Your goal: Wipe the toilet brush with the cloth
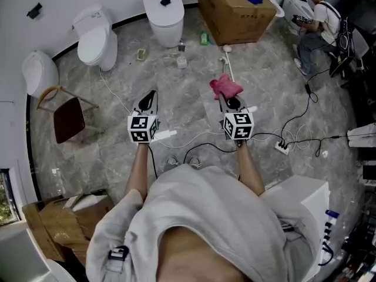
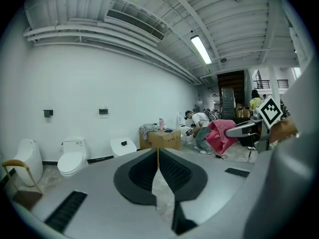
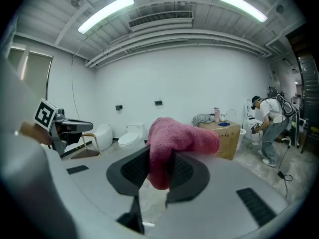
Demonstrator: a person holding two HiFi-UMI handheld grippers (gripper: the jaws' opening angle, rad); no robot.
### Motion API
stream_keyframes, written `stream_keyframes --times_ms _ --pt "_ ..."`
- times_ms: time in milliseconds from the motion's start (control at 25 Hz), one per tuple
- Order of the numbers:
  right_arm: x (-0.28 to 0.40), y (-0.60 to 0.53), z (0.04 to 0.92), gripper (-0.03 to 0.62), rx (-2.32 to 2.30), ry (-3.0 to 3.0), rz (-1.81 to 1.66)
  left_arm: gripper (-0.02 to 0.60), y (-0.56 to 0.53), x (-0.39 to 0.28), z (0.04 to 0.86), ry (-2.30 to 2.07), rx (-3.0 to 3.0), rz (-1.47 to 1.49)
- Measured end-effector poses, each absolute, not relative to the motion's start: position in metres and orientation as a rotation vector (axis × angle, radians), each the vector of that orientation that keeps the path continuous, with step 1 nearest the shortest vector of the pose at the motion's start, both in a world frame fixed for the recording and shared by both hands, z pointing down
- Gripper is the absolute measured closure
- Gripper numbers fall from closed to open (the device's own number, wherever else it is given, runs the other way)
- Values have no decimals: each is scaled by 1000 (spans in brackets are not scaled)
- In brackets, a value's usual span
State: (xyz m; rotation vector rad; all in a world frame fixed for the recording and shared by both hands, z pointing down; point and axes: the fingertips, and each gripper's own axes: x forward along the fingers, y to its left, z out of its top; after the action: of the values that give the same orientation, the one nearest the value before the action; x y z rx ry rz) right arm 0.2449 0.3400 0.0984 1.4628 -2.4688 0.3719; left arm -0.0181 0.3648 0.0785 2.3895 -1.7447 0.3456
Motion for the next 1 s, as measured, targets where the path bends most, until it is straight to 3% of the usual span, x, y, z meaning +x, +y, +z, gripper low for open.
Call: stream_keyframes --times_ms 400,1000 --pt "249 321 115 500 1390 -2479 386 554 353 0 97 -1730 2369 378" --pt "202 218 136 499 1420 -2400 398 554 237 -50 126 -1643 2390 366"
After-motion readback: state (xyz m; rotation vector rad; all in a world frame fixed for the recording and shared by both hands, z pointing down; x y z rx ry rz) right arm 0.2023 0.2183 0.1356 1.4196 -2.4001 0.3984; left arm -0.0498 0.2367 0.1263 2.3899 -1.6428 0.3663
